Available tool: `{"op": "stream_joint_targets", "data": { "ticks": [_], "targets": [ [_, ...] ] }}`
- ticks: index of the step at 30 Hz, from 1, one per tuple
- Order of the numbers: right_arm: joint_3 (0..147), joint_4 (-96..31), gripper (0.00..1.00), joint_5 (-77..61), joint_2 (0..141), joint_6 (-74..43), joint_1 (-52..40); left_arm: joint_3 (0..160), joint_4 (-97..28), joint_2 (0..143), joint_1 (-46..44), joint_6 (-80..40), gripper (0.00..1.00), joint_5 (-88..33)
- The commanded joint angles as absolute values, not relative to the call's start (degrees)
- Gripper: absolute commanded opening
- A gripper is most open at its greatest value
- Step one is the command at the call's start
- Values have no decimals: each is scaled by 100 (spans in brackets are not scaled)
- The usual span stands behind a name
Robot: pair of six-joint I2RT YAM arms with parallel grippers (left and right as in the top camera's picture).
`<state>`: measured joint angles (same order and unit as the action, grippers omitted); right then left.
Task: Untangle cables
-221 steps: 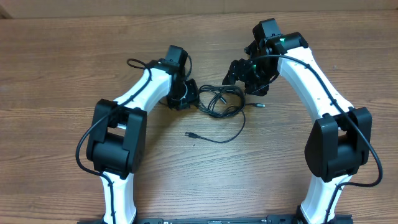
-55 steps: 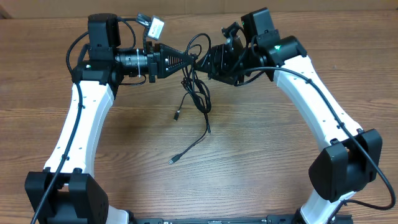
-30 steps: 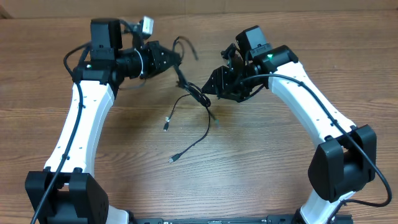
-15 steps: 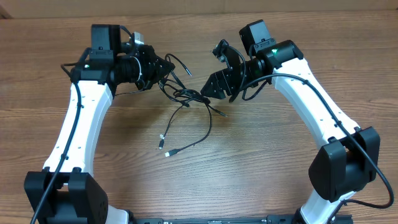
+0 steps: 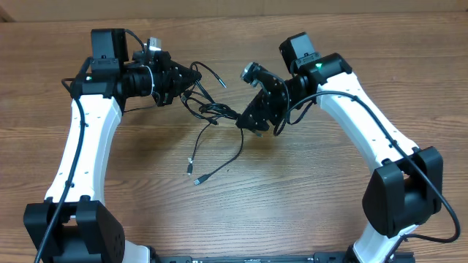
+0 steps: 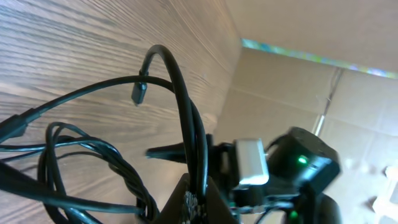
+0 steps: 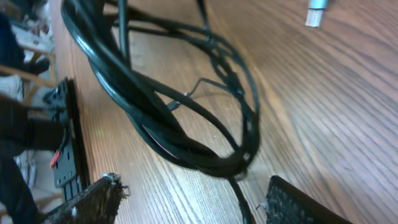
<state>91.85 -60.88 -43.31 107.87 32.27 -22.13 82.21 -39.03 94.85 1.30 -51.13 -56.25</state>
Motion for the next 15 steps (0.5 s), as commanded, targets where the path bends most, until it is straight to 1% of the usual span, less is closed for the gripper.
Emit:
{"op": "stream_joint_targets", "data": {
  "ticks": [1, 4, 5, 7, 9, 11, 13, 15],
  "targets": [
    [9037, -6038, 70, -4619, 10663, 3881, -2403, 8298, -3883, 9515, 226, -5301, 4, -6145],
    [9028, -5909, 63, -4779, 10663, 3948, -2451, 8298, -3879, 9515, 235, -5459, 4, -6160],
    [9026, -5826, 63, -4838, 10663, 3948, -2453, 8298, -3879, 9515, 233, -5513, 4, -6163],
    [9026, -5664, 54, -4853, 10663, 3946, -2460, 8298, -3881, 9515, 233, -5553, 4, -6184],
    [9028, -5577, 41, -4851, 10663, 3929, -2460, 8298, -3879, 9515, 235, -5551, 4, -6248],
    [9028, -5588, 33, -4856, 10663, 3927, -2460, 8298, -3879, 9515, 237, -5553, 4, -6243],
    [9028, -5686, 26, -4925, 10663, 3907, -2460, 8298, -3876, 9515, 261, -5623, 4, -6235],
    [9028, -5780, 21, -5033, 10663, 3907, -2460, 8298, -3876, 9515, 296, -5760, 4, -6215]
  ]
}}
